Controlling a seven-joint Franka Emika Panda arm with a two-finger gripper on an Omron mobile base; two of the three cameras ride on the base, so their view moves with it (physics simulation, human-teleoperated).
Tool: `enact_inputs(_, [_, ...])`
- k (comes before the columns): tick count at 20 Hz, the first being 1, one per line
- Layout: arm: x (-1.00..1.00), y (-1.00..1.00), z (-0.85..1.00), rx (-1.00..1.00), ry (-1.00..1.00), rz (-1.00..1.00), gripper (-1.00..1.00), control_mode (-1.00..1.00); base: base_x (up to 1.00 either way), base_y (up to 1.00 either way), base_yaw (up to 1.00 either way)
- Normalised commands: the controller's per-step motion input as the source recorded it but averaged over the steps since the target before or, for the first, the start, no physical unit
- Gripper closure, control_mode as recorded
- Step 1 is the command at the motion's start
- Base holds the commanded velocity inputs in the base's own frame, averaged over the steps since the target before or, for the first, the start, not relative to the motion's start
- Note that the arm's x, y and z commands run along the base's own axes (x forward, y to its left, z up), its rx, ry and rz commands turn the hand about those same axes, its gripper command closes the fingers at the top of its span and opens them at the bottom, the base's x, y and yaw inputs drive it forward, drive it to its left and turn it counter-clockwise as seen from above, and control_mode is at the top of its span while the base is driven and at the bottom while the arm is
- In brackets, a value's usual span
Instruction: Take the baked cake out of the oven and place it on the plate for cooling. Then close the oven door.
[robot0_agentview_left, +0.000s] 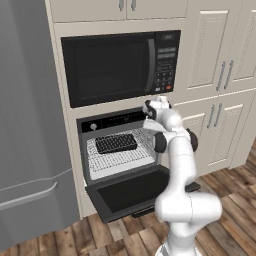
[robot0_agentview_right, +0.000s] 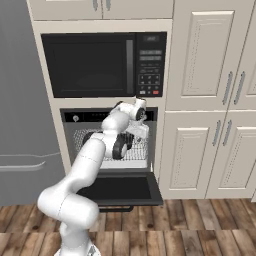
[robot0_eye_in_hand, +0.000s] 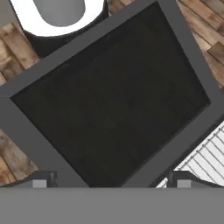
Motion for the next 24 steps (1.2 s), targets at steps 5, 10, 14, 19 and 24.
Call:
enact_inputs(5, [-1.00, -0.49, 0.27, 0.04, 0.30, -0.20, -1.00, -1.00, 0.00, 0.00, 0.00])
enact_inputs(10, [-1.00, -0.26, 0.24, 0.00, 0.12, -0.17, -1.00, -1.00, 0.00, 0.00, 0.00])
enact_inputs(14, [-1.00, -0.14, 0.23, 0.02, 0.03, -0.20, -1.00, -1.00, 0.00, 0.00, 0.00])
enact_inputs(19, [-1.00, -0.14, 0.03, 0.02, 0.00, -0.17, -1.00, -1.00, 0.00, 0.00, 0.00])
enact_inputs(24, [-1.00, -0.21, 0.23, 0.05, 0.00, -0.13, -1.00, -1.00, 0.00, 0.00, 0.00])
